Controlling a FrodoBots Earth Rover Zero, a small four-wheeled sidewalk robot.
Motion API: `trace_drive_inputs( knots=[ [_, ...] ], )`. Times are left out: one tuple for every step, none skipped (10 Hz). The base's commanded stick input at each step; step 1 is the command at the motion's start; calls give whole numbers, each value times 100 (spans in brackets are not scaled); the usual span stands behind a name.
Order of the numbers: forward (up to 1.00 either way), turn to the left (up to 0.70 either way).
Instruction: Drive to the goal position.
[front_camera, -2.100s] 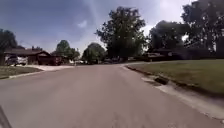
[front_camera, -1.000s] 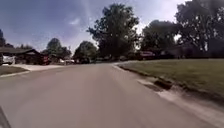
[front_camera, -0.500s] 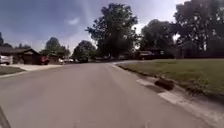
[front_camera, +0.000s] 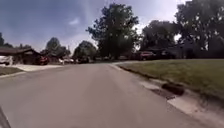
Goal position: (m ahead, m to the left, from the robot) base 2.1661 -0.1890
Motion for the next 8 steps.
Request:
trace_drive_inputs(
  knots=[
    [70, 3],
    [70, 3],
    [70, 3],
    [70, 3],
    [70, 3],
    [70, 3],
    [70, 3],
    [70, 3]
  ],
)
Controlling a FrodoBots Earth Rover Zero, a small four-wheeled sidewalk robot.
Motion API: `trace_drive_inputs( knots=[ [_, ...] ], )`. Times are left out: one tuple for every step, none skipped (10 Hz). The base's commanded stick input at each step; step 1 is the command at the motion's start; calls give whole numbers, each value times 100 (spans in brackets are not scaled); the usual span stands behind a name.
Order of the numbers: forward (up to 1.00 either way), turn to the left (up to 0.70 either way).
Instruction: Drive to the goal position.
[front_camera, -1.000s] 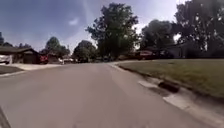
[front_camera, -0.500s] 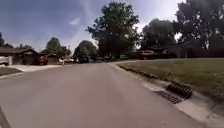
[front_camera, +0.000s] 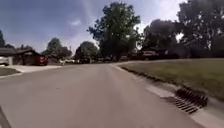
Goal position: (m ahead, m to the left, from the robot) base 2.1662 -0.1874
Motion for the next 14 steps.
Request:
trace_drive_inputs(
  knots=[
    [70, 3],
    [70, 3],
    [70, 3],
    [70, 3],
    [70, 3],
    [70, 3],
    [70, 3],
    [70, 3],
    [70, 3],
    [70, 3],
    [70, 3],
    [70, 3],
    [70, 3],
    [70, 3]
  ],
)
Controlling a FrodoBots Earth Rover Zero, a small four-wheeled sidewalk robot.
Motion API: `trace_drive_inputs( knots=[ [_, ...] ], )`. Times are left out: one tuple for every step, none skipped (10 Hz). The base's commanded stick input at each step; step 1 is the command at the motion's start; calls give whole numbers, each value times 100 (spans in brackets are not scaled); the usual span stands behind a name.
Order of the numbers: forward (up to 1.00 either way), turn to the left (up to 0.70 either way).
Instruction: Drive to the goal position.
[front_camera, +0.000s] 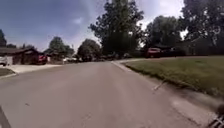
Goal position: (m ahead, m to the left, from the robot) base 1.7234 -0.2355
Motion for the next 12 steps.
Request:
trace_drive_inputs(
  knots=[
    [70, 3],
    [70, 3],
    [70, 3],
    [70, 3],
    [70, 3],
    [70, 3],
    [70, 3],
    [70, 3],
    [70, 3],
    [70, 3],
    [70, 3],
    [70, 3]
  ],
)
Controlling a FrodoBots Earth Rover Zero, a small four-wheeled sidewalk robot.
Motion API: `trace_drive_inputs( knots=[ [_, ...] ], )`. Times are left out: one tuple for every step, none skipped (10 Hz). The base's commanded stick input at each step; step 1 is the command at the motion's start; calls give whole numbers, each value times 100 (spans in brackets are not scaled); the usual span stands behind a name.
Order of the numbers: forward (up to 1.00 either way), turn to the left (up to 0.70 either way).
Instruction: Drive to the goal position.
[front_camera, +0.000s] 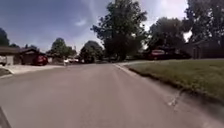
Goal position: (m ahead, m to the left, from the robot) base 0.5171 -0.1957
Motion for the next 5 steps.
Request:
trace_drive_inputs(
  knots=[
    [70, 3],
    [70, 3],
    [70, 3],
    [70, 3],
    [70, 3]
  ],
)
